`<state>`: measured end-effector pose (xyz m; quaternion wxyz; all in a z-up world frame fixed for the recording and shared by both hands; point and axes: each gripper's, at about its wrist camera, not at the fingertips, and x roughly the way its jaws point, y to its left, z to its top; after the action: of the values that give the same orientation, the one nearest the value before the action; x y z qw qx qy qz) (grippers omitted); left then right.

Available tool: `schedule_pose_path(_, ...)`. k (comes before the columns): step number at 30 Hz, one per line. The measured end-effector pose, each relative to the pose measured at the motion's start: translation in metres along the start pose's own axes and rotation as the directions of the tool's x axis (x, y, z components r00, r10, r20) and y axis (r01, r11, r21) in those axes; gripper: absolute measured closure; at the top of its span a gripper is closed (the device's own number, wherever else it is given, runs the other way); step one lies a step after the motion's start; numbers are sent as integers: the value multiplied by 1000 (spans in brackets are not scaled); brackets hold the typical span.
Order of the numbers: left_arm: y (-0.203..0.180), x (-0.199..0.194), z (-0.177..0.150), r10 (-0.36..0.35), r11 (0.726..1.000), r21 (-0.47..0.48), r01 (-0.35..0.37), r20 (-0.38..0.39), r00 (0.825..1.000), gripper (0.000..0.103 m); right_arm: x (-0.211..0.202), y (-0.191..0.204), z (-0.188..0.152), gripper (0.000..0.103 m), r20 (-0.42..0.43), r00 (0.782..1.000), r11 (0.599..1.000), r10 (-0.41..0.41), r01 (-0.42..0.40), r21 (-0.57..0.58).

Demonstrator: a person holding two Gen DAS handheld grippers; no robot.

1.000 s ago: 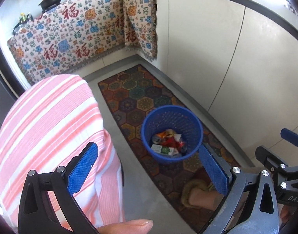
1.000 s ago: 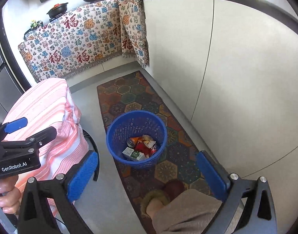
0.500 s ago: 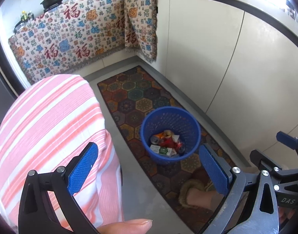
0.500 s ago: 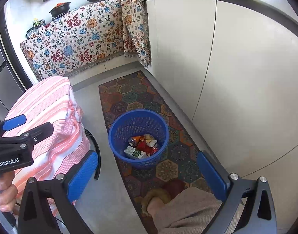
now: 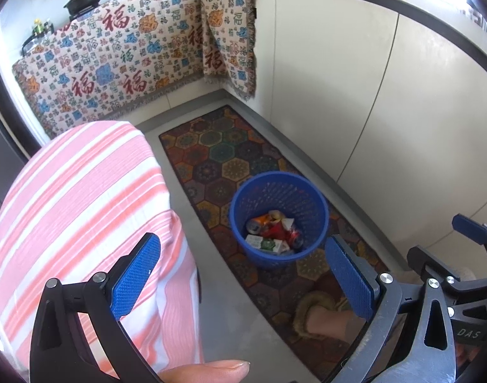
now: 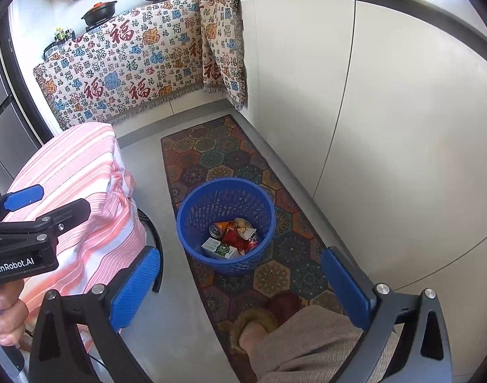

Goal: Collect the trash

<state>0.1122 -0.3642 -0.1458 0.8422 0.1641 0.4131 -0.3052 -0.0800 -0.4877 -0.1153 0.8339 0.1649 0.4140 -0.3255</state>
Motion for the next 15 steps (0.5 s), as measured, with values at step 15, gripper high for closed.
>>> schedule_pose_path(15, 1, 1, -2, -6, 1000, 2, 6, -15, 1000, 1, 3, -1, 0, 0, -3, 1000, 1000, 3, -3, 1)
